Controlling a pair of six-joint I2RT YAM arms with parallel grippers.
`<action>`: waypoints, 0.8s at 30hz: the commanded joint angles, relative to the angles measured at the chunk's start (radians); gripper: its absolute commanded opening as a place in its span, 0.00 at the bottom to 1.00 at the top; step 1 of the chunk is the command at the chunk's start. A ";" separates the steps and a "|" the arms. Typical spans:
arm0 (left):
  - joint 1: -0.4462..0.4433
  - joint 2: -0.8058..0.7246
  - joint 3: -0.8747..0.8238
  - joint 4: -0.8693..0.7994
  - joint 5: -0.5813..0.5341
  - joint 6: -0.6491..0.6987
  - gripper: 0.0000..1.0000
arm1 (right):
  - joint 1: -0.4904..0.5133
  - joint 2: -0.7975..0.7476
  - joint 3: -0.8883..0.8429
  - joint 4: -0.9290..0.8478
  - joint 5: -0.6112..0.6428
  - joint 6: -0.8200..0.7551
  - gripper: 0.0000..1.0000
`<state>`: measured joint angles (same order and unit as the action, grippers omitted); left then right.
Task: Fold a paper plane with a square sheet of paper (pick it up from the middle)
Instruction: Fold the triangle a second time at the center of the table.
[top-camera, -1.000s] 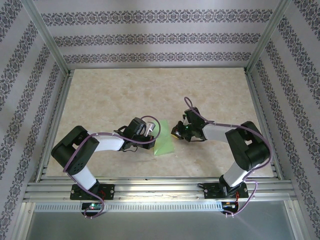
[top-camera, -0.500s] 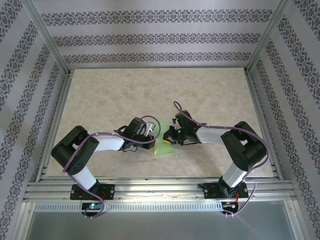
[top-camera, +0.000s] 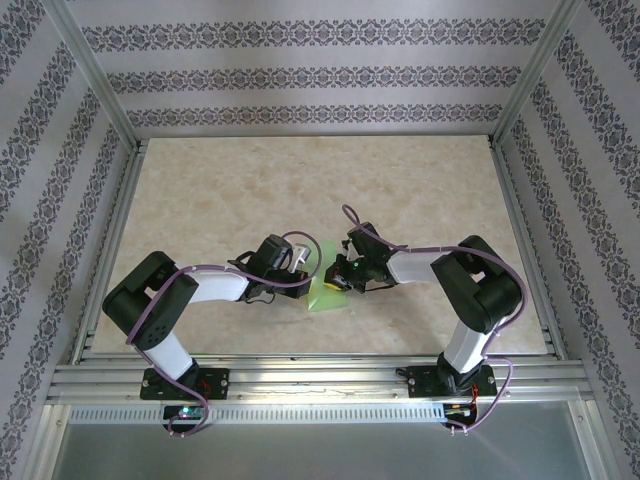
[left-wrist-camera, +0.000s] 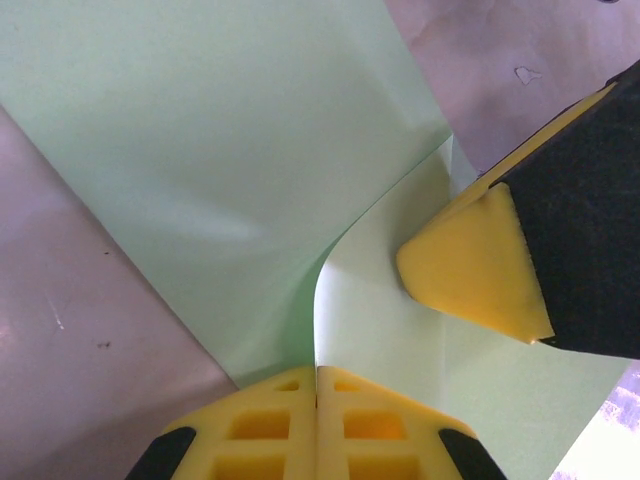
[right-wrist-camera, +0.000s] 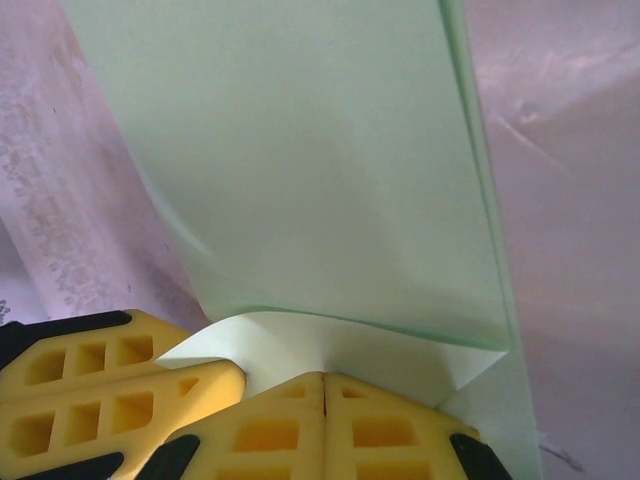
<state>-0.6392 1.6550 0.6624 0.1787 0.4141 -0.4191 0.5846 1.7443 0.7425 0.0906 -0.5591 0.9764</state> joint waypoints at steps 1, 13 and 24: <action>0.015 -0.005 0.020 -0.067 -0.004 0.010 0.01 | -0.009 0.027 -0.039 -0.032 0.043 -0.019 0.00; 0.014 -0.168 0.067 -0.209 -0.086 -0.066 0.26 | -0.011 0.023 -0.049 -0.017 0.051 -0.011 0.00; -0.025 -0.117 0.144 -0.196 0.272 -0.251 0.00 | -0.011 0.030 -0.048 -0.021 0.049 -0.006 0.00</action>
<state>-0.6434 1.5051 0.7837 -0.0025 0.5602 -0.5919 0.5842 1.7435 0.7185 0.1360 -0.5640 0.9726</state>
